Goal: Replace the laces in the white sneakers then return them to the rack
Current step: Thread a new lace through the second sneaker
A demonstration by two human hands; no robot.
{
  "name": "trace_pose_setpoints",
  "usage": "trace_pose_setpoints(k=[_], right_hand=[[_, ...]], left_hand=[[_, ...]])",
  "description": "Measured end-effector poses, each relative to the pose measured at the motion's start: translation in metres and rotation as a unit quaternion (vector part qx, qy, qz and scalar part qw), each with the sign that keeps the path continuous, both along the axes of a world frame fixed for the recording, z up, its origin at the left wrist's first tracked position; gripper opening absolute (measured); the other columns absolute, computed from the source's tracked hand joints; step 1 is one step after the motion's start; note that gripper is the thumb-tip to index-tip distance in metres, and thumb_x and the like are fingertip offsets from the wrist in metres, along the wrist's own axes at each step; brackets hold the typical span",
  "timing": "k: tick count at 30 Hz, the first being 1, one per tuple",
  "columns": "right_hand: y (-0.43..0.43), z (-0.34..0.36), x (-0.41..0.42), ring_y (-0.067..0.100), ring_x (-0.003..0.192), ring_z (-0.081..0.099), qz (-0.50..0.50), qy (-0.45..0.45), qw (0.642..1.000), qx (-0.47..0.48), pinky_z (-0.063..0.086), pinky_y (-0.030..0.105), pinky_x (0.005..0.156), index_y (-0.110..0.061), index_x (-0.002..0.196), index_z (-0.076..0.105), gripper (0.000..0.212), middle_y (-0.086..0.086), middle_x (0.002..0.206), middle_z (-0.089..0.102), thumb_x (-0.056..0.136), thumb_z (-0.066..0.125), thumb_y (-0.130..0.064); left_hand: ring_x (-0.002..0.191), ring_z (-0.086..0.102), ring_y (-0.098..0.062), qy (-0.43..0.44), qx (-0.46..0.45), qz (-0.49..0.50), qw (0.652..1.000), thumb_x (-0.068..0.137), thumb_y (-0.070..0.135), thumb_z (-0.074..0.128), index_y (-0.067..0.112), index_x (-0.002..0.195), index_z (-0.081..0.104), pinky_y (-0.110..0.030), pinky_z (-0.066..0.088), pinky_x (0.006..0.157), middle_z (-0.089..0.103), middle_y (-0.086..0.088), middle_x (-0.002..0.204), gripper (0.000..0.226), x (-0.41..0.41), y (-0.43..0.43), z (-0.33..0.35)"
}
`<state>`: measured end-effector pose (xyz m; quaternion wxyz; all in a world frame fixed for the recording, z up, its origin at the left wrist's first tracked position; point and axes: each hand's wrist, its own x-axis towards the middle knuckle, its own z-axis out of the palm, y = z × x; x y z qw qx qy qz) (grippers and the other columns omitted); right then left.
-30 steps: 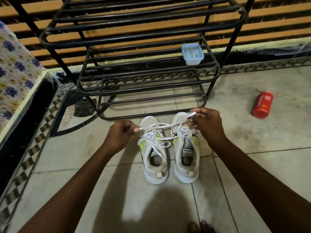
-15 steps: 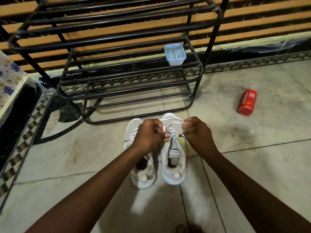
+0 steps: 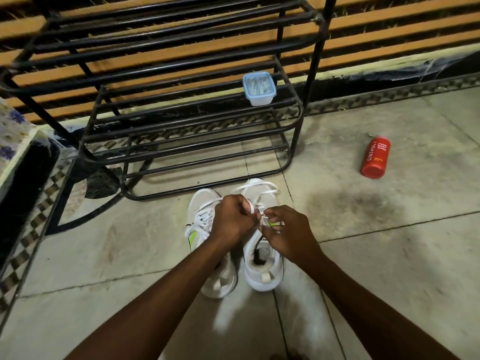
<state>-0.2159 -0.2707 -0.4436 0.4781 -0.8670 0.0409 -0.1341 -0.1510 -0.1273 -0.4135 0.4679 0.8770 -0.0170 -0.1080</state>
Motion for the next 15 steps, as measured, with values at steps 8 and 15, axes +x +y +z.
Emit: trace_pose_setpoints(k=[8, 15], right_hand=[[-0.002, -0.006, -0.003, 0.024, 0.086, 0.07, -0.019, 0.034, 0.999, -0.003, 0.06, 0.048, 0.078, -0.007, 0.103, 0.073, 0.039, 0.008, 0.098, 0.071, 0.065, 0.084, -0.009], [0.009, -0.006, -0.007, 0.024, 0.084, 0.068, -0.095, 0.021, 0.995, 0.02, 0.057, 0.043, 0.079, -0.014, 0.09, 0.075, 0.013, 0.003, 0.088, 0.073, 0.078, 0.071, -0.013]], left_hand=[[0.078, 0.074, -0.008, -0.019, -0.015, -0.002, 1.0, 0.076, 0.006, 0.083, 0.003, 0.073, 0.064, -0.037, 0.062, 0.078, 0.076, 0.002, 0.074, 0.019, -0.002, 0.0, 0.002], [0.079, 0.074, -0.009, -0.013, -0.015, -0.003, 1.0, 0.079, -0.001, 0.077, 0.001, 0.078, 0.067, -0.035, 0.061, 0.082, 0.076, 0.002, 0.077, 0.01, -0.004, -0.005, 0.005]])
